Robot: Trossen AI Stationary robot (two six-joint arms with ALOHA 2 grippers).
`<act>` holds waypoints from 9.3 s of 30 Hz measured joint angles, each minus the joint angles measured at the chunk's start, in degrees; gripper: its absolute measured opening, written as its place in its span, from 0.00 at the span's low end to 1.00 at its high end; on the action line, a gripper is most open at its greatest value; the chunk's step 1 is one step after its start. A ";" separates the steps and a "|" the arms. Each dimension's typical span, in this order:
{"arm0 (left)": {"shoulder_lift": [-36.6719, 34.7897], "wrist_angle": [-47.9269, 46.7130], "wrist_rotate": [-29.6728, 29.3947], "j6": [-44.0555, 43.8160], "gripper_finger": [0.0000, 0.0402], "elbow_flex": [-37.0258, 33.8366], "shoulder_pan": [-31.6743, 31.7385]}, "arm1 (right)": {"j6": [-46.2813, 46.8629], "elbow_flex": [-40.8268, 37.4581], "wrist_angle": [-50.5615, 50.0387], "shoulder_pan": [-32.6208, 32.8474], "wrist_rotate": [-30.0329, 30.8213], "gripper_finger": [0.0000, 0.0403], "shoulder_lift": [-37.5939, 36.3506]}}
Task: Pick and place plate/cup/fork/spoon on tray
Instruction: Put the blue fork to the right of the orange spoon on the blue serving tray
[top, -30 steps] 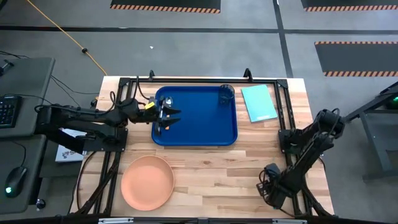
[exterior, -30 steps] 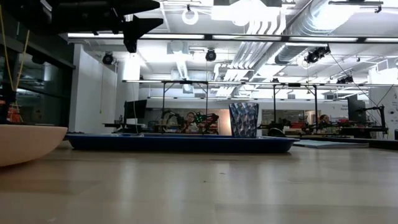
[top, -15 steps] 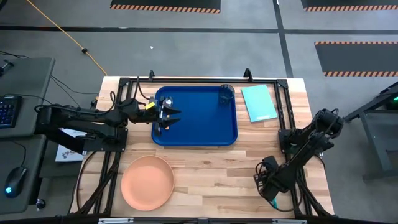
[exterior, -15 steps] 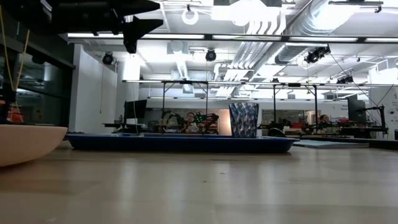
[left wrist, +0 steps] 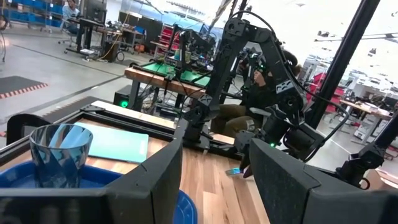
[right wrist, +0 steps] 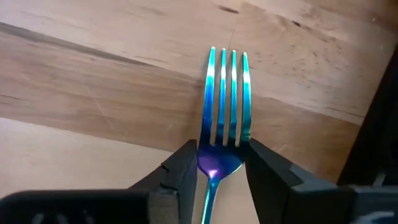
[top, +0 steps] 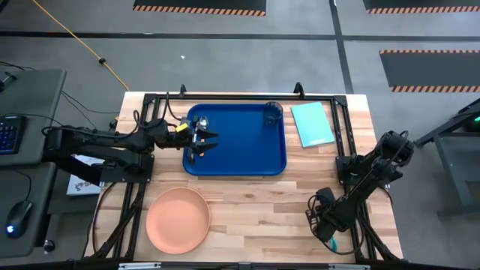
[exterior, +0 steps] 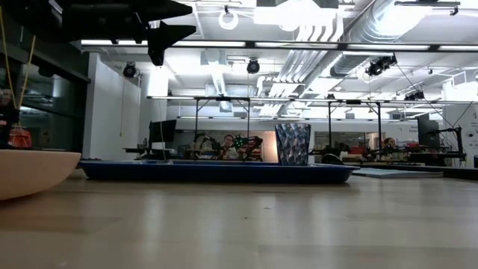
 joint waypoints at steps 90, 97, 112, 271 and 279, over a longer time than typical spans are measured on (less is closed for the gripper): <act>31.93 17.91 25.96 -11.51 0.36 16.72 -11.76 | -129.02 0.02 100.28 -43.06 -7.42 0.22 -10.29; 31.93 17.45 24.49 -10.55 0.10 16.72 -11.11 | -129.06 0.02 99.63 -43.10 -7.22 0.22 -10.29; 28.30 7.05 22.29 -5.64 0.01 16.72 -6.43 | -128.89 0.02 89.51 -43.12 4.48 0.42 -11.99; 39.65 13.32 -50.43 145.85 0.21 13.70 -33.38 | -88.37 0.00 86.15 -53.66 -6.92 0.00 -7.37; 39.65 13.33 -45.01 144.62 0.21 13.70 -33.20 | -88.24 0.00 86.12 -53.00 -6.09 0.00 -7.37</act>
